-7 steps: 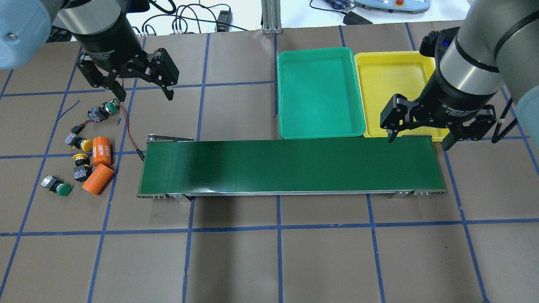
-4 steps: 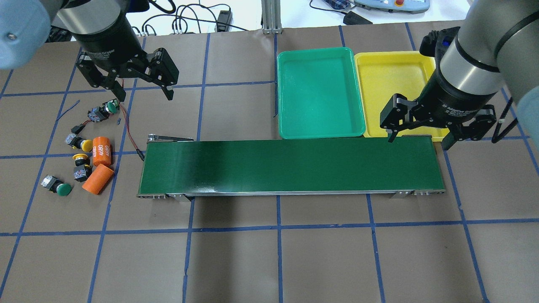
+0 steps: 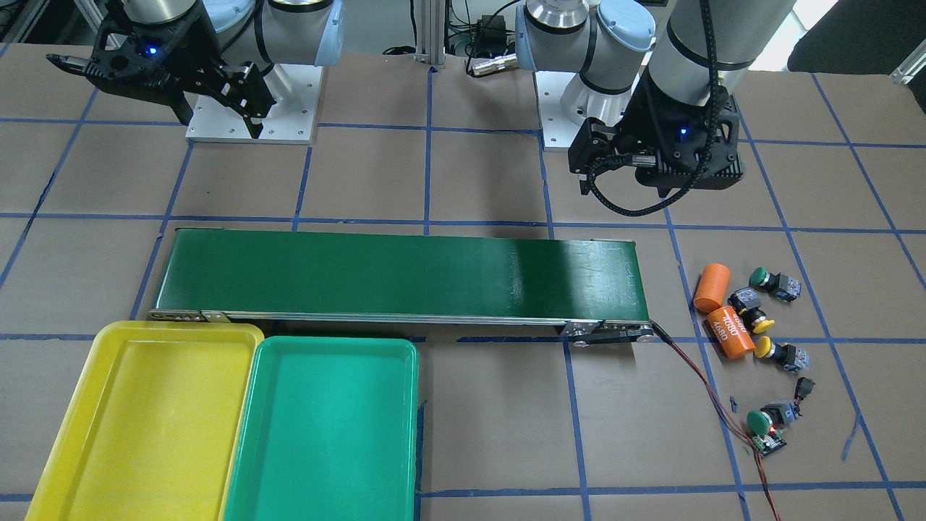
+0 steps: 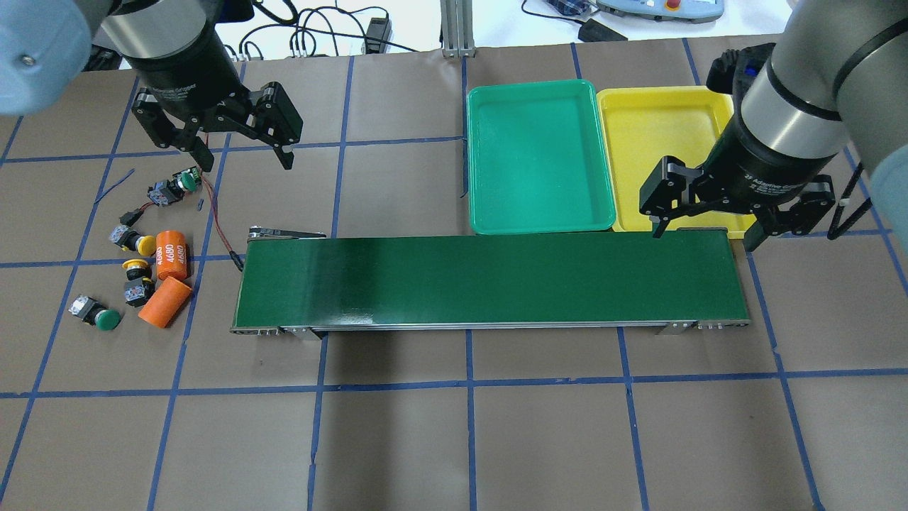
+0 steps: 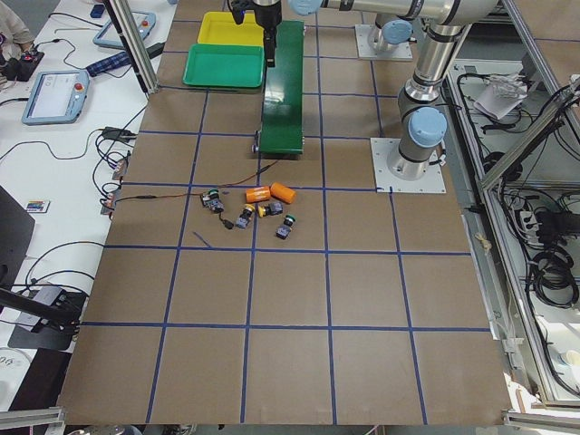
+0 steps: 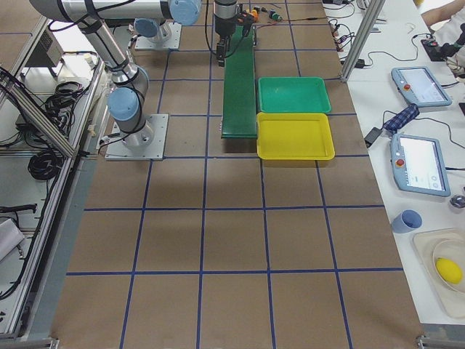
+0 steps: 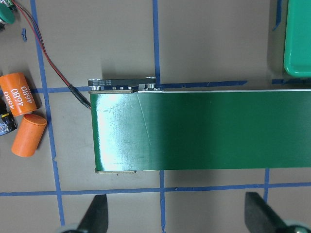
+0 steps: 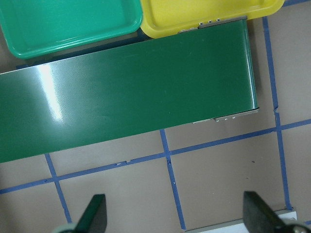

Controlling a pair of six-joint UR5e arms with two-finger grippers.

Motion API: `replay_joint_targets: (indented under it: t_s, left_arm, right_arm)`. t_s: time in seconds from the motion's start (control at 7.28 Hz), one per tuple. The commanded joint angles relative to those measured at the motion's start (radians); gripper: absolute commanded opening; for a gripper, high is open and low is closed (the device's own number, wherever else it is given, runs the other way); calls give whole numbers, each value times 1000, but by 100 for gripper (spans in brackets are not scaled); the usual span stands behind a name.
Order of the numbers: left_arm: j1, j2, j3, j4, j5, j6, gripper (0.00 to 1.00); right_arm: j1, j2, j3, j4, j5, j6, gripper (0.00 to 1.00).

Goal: Sort buttons by color to trays

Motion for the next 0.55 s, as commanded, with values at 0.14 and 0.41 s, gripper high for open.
replay_joint_targets:
  t_s: [0.14, 0.41]
  left_arm:
    - [5, 4, -1, 0, 0, -1, 100]
    - [5, 12, -3, -1, 0, 2, 100]
  right_arm:
    - [-2, -1, -1, -12, -2, -2, 100]
    - [-3, -1, -1, -12, -2, -10, 100]
